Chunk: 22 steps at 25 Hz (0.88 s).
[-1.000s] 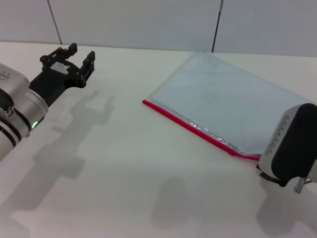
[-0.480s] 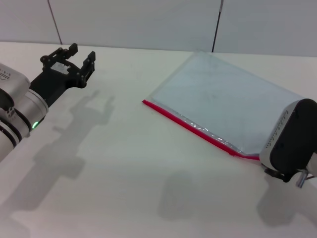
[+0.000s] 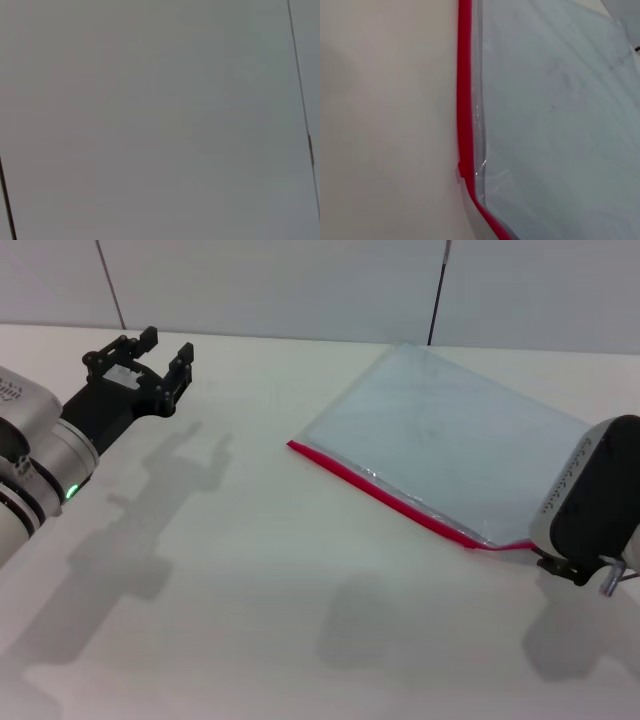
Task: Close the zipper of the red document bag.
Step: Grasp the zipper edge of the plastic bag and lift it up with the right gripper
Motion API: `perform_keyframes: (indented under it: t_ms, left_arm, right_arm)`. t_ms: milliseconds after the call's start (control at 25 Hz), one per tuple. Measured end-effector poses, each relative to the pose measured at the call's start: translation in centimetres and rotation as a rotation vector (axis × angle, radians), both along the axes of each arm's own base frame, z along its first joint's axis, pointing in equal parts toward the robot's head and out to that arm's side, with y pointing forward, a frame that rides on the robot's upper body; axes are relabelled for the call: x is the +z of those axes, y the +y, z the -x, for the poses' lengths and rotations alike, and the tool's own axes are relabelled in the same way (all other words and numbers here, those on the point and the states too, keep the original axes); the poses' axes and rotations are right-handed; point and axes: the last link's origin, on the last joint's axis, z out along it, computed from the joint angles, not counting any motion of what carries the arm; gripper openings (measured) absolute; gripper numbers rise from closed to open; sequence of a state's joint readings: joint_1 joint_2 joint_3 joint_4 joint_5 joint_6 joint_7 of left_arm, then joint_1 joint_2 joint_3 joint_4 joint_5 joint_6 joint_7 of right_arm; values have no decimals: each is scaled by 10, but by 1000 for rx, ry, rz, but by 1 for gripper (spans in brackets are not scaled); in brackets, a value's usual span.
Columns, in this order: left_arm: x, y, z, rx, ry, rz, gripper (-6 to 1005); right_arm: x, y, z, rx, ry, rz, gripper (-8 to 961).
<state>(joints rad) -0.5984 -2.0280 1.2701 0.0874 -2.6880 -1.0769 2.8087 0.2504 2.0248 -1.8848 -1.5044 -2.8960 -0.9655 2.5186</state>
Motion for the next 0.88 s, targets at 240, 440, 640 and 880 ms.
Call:
perform_keyframes:
  t_ms: [240,440,640,880]
  left_arm:
    - [0,0,-1,-1,0,0,486]
    - [0,0,-1,-2,-1,2,486]
    - [0,0,-1,-1,-1,1,487]
    - [0,0,-1,0,-6,2,487]
  right_arm:
    - [-3,5,1,4,-12,11,550]
    - [-4,6,3,10,-16,16,548]
    - [-6,7,2,5,-30,29,545]
    - [-7,9,1,2,-38,33,543]
